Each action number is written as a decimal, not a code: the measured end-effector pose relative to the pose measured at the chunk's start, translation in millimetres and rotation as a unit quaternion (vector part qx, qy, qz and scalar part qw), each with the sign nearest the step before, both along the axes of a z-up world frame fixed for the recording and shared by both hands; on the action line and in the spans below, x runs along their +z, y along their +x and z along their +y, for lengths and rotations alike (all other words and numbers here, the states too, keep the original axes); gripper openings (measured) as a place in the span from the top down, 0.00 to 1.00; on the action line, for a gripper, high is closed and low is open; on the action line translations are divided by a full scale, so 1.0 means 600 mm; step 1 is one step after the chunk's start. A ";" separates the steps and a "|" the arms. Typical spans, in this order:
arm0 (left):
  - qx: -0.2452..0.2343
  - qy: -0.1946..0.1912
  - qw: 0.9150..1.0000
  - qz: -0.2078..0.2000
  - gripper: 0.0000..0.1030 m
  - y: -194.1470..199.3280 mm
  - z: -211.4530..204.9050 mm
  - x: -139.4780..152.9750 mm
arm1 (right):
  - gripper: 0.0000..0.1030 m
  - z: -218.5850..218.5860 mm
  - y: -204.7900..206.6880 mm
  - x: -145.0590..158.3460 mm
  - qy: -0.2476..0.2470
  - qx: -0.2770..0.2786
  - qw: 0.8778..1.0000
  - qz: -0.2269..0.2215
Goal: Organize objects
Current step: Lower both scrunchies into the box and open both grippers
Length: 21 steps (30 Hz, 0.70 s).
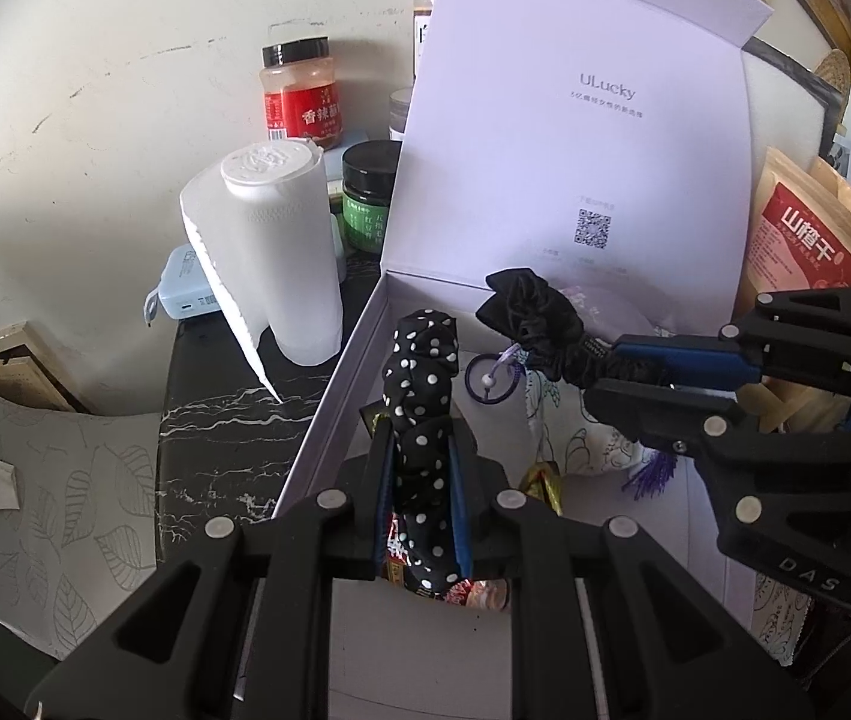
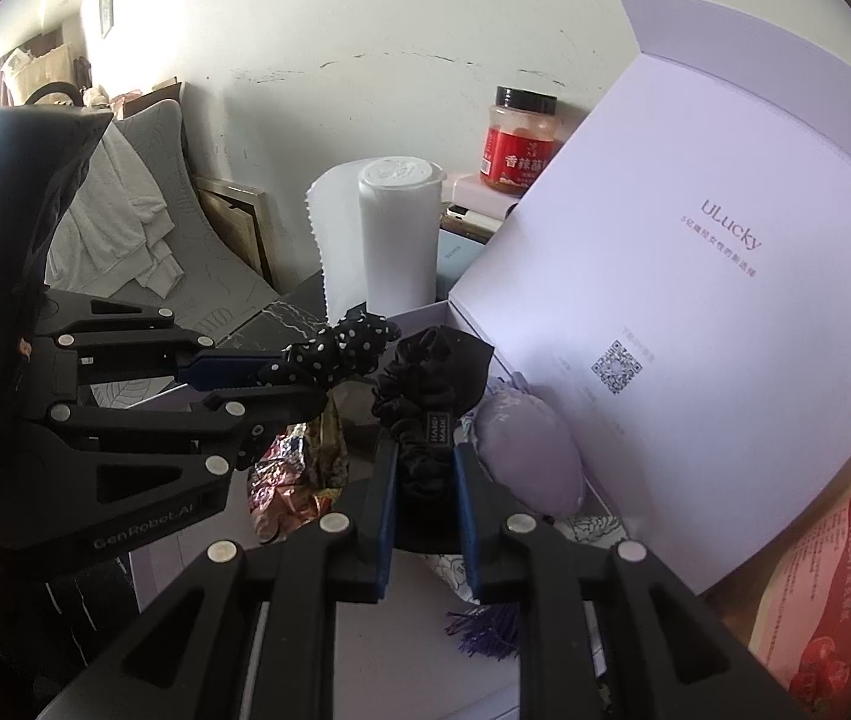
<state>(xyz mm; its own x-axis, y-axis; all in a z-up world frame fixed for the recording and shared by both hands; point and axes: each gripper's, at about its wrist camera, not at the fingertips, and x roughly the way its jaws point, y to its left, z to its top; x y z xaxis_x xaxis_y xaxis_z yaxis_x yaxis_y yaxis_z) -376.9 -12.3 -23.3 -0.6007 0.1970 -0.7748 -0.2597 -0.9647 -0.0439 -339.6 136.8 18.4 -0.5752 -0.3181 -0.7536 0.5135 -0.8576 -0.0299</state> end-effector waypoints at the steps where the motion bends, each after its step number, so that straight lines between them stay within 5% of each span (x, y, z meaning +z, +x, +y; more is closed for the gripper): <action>1: 0.001 0.001 1.000 -0.003 0.85 -0.001 -0.001 -0.002 | 0.83 0.000 -0.002 -0.001 -0.001 0.000 1.000 -0.002; 8: 0.015 0.002 1.000 -0.004 0.84 0.004 -0.004 0.000 | 0.76 -0.003 -0.004 -0.003 0.003 -0.004 1.000 -0.004; 14: 0.028 -0.002 1.000 0.005 0.73 0.018 -0.009 0.022 | 0.62 -0.004 0.005 0.008 0.011 -0.011 1.000 0.004; 21: 0.038 -0.003 0.999 0.023 0.56 0.043 -0.012 0.061 | 0.61 0.009 0.019 0.039 0.008 -0.026 0.999 0.019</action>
<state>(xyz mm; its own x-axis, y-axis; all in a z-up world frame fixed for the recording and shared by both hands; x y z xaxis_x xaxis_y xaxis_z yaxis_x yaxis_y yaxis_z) -351.1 -19.5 13.5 -0.6489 0.1451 -0.7469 -0.1873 -0.9819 -0.0280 -328.0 142.1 41.9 -0.6197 -0.2742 -0.7354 0.4655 -0.8828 -0.0632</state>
